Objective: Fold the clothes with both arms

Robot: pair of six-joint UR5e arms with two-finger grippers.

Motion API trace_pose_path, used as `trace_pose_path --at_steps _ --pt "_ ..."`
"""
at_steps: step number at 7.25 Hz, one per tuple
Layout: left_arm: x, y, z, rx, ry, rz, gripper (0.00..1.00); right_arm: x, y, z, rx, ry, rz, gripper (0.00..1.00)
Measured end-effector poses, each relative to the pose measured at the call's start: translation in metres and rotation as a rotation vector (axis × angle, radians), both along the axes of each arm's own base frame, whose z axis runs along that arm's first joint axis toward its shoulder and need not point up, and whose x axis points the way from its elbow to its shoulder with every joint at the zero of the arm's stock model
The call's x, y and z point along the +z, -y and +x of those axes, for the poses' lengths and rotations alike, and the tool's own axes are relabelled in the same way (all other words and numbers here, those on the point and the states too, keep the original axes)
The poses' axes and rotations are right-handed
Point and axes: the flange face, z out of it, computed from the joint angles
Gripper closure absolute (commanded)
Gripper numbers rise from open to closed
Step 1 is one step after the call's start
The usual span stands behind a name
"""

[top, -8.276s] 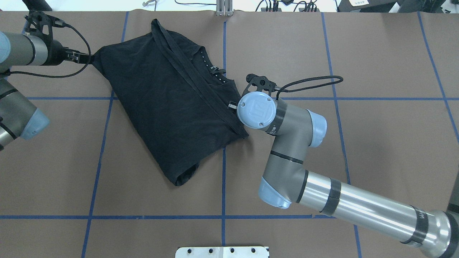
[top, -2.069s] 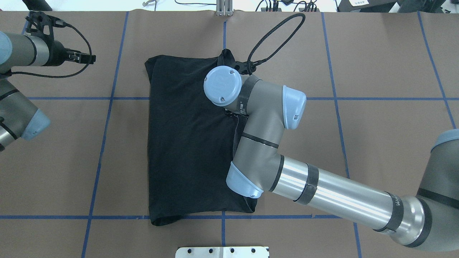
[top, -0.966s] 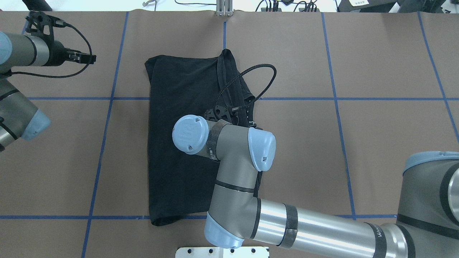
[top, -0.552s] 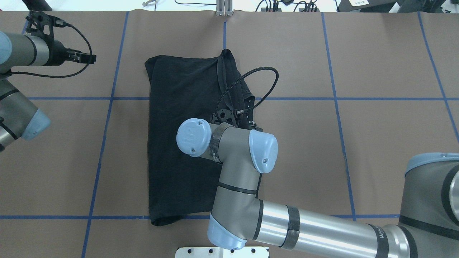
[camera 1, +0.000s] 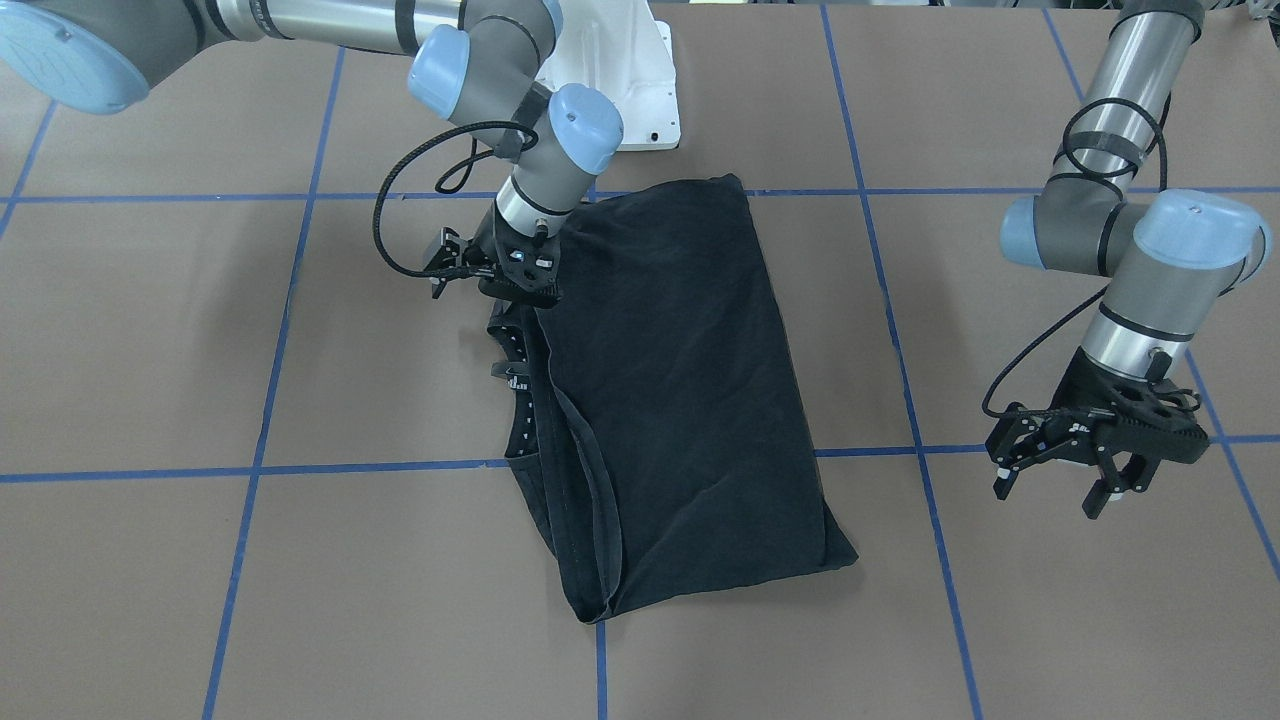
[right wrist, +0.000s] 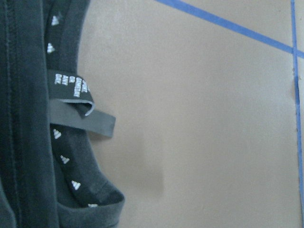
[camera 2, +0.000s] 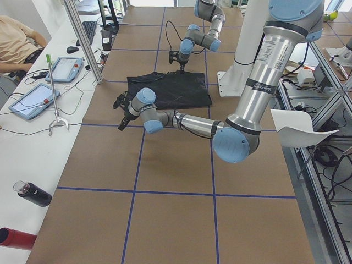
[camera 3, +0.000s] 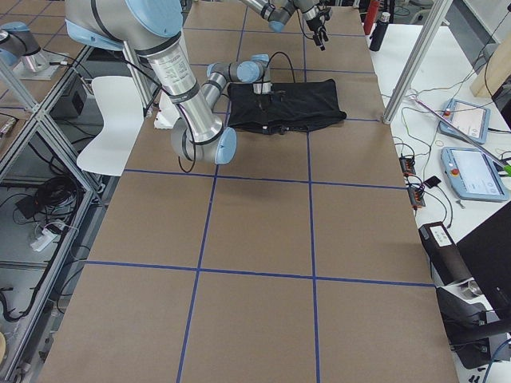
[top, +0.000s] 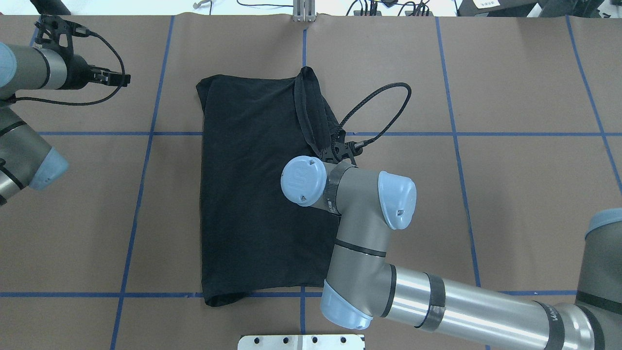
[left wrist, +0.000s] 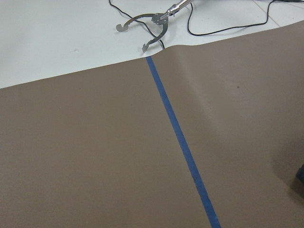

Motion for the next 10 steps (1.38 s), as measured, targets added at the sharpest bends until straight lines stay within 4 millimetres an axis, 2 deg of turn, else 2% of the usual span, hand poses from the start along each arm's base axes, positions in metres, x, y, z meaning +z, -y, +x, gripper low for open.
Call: trace_pose_path --at_steps 2,3,5,6,8,10 --pt "0.000 0.000 0.000 0.000 0.001 -0.001 0.00 -0.042 0.016 0.014 0.011 0.127 0.060 0.00" --pt "0.001 0.000 0.000 0.000 0.001 -0.001 0.00 -0.058 0.028 0.012 0.024 0.207 0.100 0.00" --pt "0.000 0.000 0.000 0.000 0.000 -0.001 0.00 -0.086 0.070 -0.012 0.067 0.302 0.154 0.00" --pt "0.000 0.000 0.000 0.000 -0.001 0.000 0.00 -0.095 0.098 -0.026 0.098 0.324 0.166 0.00" --pt "-0.001 0.000 0.000 -0.001 -0.001 0.000 0.00 -0.095 0.145 -0.044 0.136 0.317 0.172 0.00" --pt "0.000 0.000 0.000 -0.001 -0.001 -0.001 0.00 -0.083 0.169 -0.054 0.154 0.324 0.182 0.00"
